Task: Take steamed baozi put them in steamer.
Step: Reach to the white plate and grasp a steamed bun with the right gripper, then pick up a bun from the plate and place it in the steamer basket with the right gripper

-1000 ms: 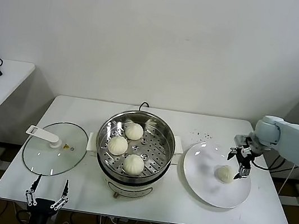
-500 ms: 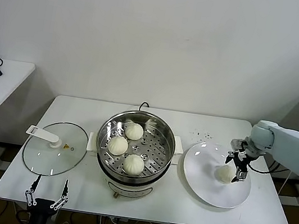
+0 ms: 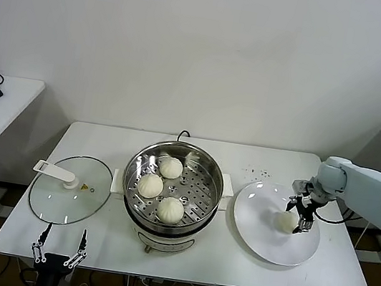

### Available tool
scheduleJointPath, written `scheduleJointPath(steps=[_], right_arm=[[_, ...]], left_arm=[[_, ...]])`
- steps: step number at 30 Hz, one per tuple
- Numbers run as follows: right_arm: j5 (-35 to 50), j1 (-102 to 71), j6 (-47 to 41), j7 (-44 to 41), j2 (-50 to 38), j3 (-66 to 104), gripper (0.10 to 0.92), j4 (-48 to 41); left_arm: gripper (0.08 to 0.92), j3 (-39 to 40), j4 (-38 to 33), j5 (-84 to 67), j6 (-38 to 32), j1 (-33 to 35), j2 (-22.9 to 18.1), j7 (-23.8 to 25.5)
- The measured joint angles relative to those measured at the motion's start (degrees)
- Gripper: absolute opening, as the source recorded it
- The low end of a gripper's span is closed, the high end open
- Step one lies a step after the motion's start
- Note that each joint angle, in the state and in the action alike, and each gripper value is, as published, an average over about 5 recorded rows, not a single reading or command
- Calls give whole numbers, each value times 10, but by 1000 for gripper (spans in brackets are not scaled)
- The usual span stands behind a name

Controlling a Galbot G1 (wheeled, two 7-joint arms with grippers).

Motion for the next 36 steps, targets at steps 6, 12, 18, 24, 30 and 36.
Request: scheduleJointPath(steps=[6,12,18,24,30,36], right_arm=[[-4,0,-3,2,-3,3,654,2],[-2,8,-8,4,-9,-3,629,13],[20,50,-13,8,-17,-41,625,46],[66,138,-17,8,-10,-110,622,93],[134,244,-31,9,12,-178,625,144],[215,344,-49,9,42,-223,631,201]], left_arm=[[823,0,0,0,0,0,0,-1],[823,-1,-2,-1,-1,1,0,-1],[823,2,-2,-1,-2,-2,0,-2],[823,6,-3,-1,-2,-4,0,-2],[823,11,-2,-1,-1,-9,3,0],[823,13,-2,0,-1,-10,6,1]])
